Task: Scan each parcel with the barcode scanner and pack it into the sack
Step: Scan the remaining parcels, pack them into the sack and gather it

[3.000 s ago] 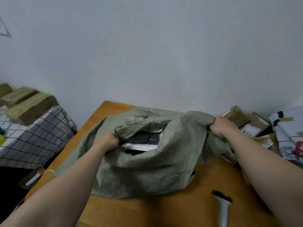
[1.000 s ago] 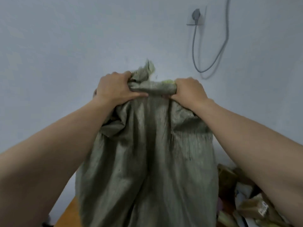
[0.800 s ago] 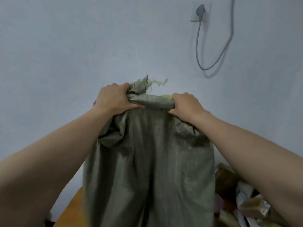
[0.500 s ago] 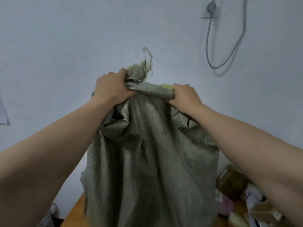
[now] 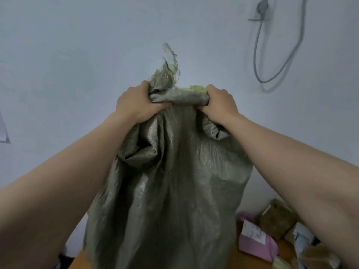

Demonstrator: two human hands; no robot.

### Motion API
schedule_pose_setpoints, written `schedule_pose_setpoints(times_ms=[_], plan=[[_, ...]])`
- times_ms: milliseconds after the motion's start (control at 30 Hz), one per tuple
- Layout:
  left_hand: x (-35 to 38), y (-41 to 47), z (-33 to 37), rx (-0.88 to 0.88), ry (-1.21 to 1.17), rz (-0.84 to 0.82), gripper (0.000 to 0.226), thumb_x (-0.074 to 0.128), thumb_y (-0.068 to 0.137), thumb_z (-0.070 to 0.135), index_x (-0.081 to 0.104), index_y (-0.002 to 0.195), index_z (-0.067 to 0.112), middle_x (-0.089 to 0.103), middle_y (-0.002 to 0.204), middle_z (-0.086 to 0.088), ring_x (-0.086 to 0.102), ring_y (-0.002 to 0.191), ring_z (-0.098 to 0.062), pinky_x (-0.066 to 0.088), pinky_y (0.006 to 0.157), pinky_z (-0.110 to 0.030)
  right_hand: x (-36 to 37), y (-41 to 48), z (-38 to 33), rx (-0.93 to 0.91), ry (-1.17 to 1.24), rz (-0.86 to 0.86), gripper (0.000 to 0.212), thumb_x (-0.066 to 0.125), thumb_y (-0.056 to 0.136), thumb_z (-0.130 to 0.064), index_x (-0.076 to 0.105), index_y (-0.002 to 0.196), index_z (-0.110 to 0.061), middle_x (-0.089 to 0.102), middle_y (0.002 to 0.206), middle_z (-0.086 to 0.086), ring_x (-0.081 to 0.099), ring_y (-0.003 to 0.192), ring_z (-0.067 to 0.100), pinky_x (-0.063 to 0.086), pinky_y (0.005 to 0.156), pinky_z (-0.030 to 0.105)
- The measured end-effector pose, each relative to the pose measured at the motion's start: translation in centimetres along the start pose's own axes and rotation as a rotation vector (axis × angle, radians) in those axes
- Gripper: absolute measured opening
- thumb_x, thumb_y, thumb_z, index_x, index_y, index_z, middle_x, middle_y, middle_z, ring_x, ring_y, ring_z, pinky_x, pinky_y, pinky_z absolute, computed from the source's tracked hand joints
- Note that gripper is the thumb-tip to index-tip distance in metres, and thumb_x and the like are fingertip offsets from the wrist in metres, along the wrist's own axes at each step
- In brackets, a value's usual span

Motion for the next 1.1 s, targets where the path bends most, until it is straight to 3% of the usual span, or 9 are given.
schedule_pose_setpoints(times_ms=[133, 267, 367, 533, 633, 767, 867, 933, 1100], plan=[[3.2, -3.7, -3.0, -0.094, -0.118, -0.301, 0.107, 0.058, 0.06, 0.099, 0.053, 0.138, 0.026, 0.063, 0.132, 0.004, 0.06, 0.119, -0.026, 0.048, 0.103, -0.046, 4.1, -4.1, 1.1, -0.007, -0.022, -0.19, 0.032, 0.07, 0.09, -0.034, 0.043, 0.101, -0.021, 0.054, 0.1, 0.002, 0.057, 0.092, 0.029, 0.038, 0.068, 0.037], [5.4, -6.0, -4.4, -0.219, -0.232, -0.384, 0.058, 0.055, 0.092, 0.072, 0.06, 0.113, 0.019, 0.065, 0.105, -0.001, 0.061, 0.103, -0.028, 0.044, 0.087, -0.039, 7.2, -9.6, 1.4, 0.088, 0.13, -0.263, 0.058, 0.062, 0.09, -0.005, 0.036, 0.14, -0.019, 0.049, 0.129, 0.01, 0.058, 0.109, 0.032, 0.045, 0.082, 0.037], [6.0, -6.9, -6.7, -0.285, -0.14, -0.371, 0.025, 0.063, 0.099, 0.037, 0.065, 0.109, 0.015, 0.067, 0.099, -0.007, 0.063, 0.107, -0.036, 0.043, 0.08, -0.037, 9.1, -14.3, 2.8, 0.111, 0.161, -0.373, 0.104, 0.055, 0.088, 0.011, -0.002, 0.163, -0.035, 0.025, 0.163, 0.007, 0.058, 0.12, 0.032, 0.052, 0.091, 0.036], [5.7, -10.5, -11.5, -0.589, 0.198, -0.291, 0.067, 0.061, 0.095, 0.022, 0.029, 0.151, 0.005, 0.049, 0.142, -0.025, 0.049, 0.131, -0.046, 0.042, 0.104, -0.052, 11.0, -20.9, 4.9, -0.025, 0.096, -0.468, 0.123, 0.054, 0.081, 0.023, -0.002, 0.158, -0.055, -0.009, 0.172, -0.008, 0.032, 0.15, 0.028, 0.049, 0.107, 0.042], [6.6, -12.8, -11.3, -0.611, 0.44, -0.311, 0.092, 0.069, 0.088, 0.024, 0.012, 0.158, 0.01, 0.025, 0.158, -0.028, 0.029, 0.145, -0.047, 0.03, 0.112, -0.059, 11.8, -23.4, 5.1, 0.004, 0.012, -0.415, 0.111, 0.056, 0.079, 0.021, 0.018, 0.161, -0.044, 0.024, 0.157, 0.004, 0.037, 0.135, 0.026, 0.044, 0.11, 0.043], [9.3, -14.1, -4.1, 0.016, 0.305, -0.11, 0.076, 0.072, 0.087, 0.031, 0.034, 0.152, 0.023, 0.046, 0.148, -0.015, 0.047, 0.132, -0.036, 0.039, 0.107, -0.054, 12.7, -25.4, 4.9, 0.071, 0.1, -0.373, 0.089, 0.056, 0.081, 0.016, 0.04, 0.154, -0.032, 0.042, 0.113, -0.002, 0.052, 0.093, 0.022, 0.045, 0.081, 0.031], [15.4, -18.4, -0.9, 0.159, -0.012, -0.657, 0.058, 0.073, 0.091, 0.047, 0.05, 0.142, 0.032, 0.06, 0.138, -0.002, 0.063, 0.114, -0.02, 0.051, 0.102, -0.042, 13.1, -27.0, 4.8, 0.067, 0.117, -0.357, 0.069, 0.057, 0.076, 0.014, 0.051, 0.13, -0.028, 0.056, 0.118, 0.0, 0.059, 0.094, 0.03, 0.047, 0.078, 0.039], [19.1, -21.5, -1.6, 0.072, -0.006, -0.918, 0.066, 0.075, 0.09, 0.05, 0.048, 0.147, 0.031, 0.056, 0.145, -0.001, 0.059, 0.125, -0.023, 0.046, 0.107, -0.04, 13.5, -28.2, 5.0, 0.061, 0.156, -0.374, 0.052, 0.057, 0.073, 0.014, 0.05, 0.106, -0.026, 0.056, 0.105, -0.002, 0.056, 0.087, 0.028, 0.041, 0.069, 0.037], [24.7, -24.6, -5.5, -0.075, 0.119, -0.963, 0.024, 0.066, 0.093, 0.015, 0.068, 0.117, 0.014, 0.071, 0.115, -0.01, 0.066, 0.114, -0.032, 0.05, 0.09, -0.034, 14.1, -31.0, 5.6, -0.025, 0.213, -0.475, 0.036, 0.056, 0.074, 0.01, 0.046, 0.082, -0.024, 0.049, 0.092, -0.006, 0.052, 0.081, 0.021, 0.045, 0.068, 0.039]])
Point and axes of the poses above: each hand's wrist, its own y-axis towards the middle knuckle, its own x-axis out of the palm, z = x × y, the point moved 6 cm from there along y, towards the middle knuckle
